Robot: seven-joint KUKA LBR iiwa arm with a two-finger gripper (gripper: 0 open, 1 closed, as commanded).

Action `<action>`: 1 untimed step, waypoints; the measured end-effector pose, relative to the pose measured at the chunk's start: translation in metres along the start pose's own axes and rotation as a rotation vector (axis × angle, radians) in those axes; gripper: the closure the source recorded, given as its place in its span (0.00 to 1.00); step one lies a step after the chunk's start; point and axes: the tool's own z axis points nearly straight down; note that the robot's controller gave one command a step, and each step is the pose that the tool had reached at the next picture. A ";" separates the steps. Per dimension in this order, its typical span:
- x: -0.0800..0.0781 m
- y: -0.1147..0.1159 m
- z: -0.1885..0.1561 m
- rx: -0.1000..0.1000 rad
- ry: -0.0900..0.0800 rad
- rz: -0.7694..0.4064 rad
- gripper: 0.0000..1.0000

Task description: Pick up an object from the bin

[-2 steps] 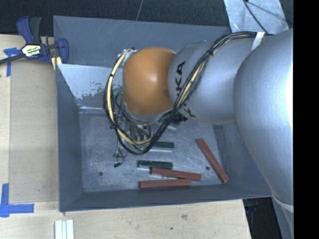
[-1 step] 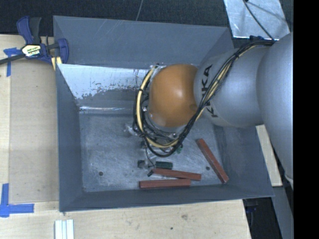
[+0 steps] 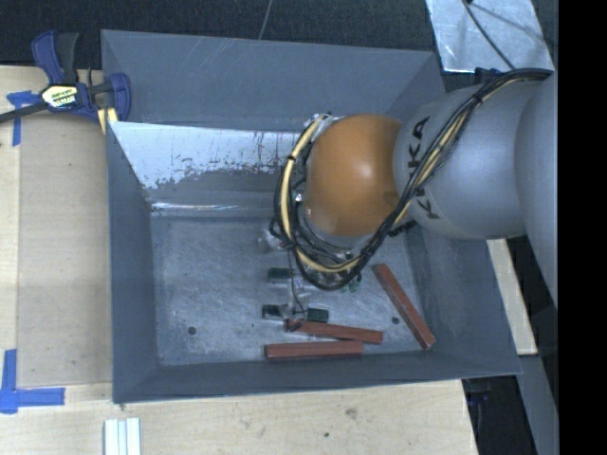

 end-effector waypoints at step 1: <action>0.027 -0.002 0.029 0.000 0.001 0.030 0.00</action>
Offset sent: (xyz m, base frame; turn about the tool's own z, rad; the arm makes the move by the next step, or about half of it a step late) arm -0.0331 -0.0108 -0.0396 0.0647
